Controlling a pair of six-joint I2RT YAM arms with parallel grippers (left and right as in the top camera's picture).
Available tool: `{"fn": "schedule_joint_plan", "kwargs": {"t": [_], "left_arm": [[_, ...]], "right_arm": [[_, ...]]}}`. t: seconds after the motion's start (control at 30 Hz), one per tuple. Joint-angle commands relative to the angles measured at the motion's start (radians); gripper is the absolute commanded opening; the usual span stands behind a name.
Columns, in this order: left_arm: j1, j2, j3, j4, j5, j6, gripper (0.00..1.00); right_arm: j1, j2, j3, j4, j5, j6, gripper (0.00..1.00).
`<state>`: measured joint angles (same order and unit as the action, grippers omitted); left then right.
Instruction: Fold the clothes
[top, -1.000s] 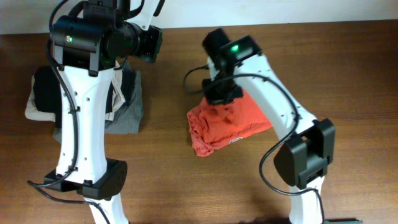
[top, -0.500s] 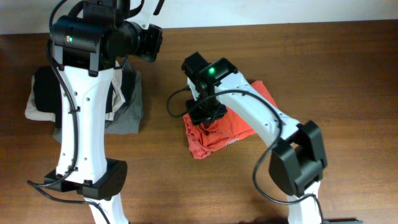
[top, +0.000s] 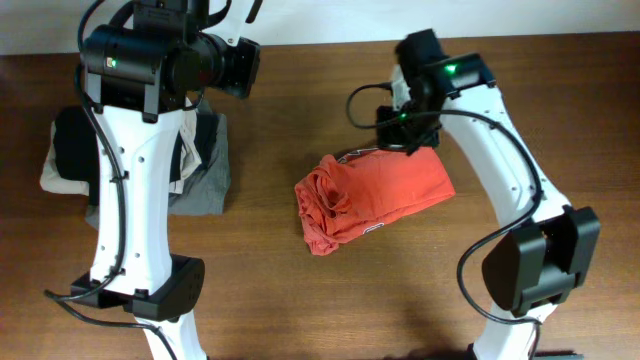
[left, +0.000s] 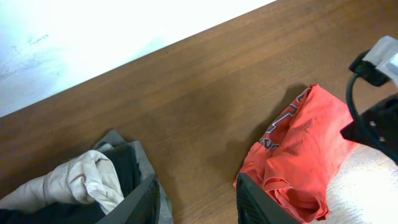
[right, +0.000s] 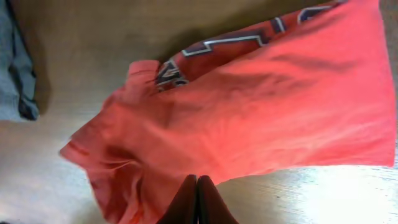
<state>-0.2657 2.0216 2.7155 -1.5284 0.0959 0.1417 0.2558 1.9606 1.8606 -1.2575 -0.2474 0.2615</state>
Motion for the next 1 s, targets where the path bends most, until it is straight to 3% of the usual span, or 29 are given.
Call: {"fn": "schedule_joint_plan", "kwargs": {"t": [0.0, 0.17, 0.33, 0.43, 0.57, 0.67, 0.87, 0.9, 0.97], "left_arm": [[0.007, -0.022, 0.005, 0.009, -0.016, 0.003, 0.4], [0.007, -0.022, 0.005, 0.009, -0.042, 0.003, 0.4], [0.007, -0.022, 0.005, 0.006, -0.041, 0.002, 0.44], [0.007, -0.022, 0.005, 0.006, -0.041, 0.002, 0.46], [0.007, -0.022, 0.004, 0.006, -0.04, 0.002, 0.47], [0.007, -0.022, 0.004, 0.003, -0.04, 0.002, 0.56], [0.006, -0.022, 0.0, -0.038, -0.011, -0.045, 0.61], [0.006, -0.021, -0.005, -0.048, 0.018, -0.065, 0.61], [0.002, -0.02, -0.042, -0.071, 0.107, -0.112, 0.6]], "right_arm": [[0.059, 0.04, -0.095, 0.043, -0.096, -0.002, 0.04], [0.185, 0.045, -0.287, 0.252, -0.173, 0.0, 0.04], [0.282, 0.045, -0.499, 0.512, -0.113, 0.137, 0.04], [0.3, 0.045, -0.583, 0.615, -0.111, 0.143, 0.04], [0.295, 0.037, -0.576, 0.613, -0.187, 0.026, 0.04], [0.279, -0.008, -0.526, 0.576, -0.247, -0.046, 0.05], [0.19, -0.168, -0.371, 0.425, -0.223, -0.075, 0.06], [0.161, -0.193, -0.345, 0.398, -0.213, -0.074, 0.1], [0.077, -0.235, -0.301, 0.359, -0.213, -0.074, 0.43]]}}
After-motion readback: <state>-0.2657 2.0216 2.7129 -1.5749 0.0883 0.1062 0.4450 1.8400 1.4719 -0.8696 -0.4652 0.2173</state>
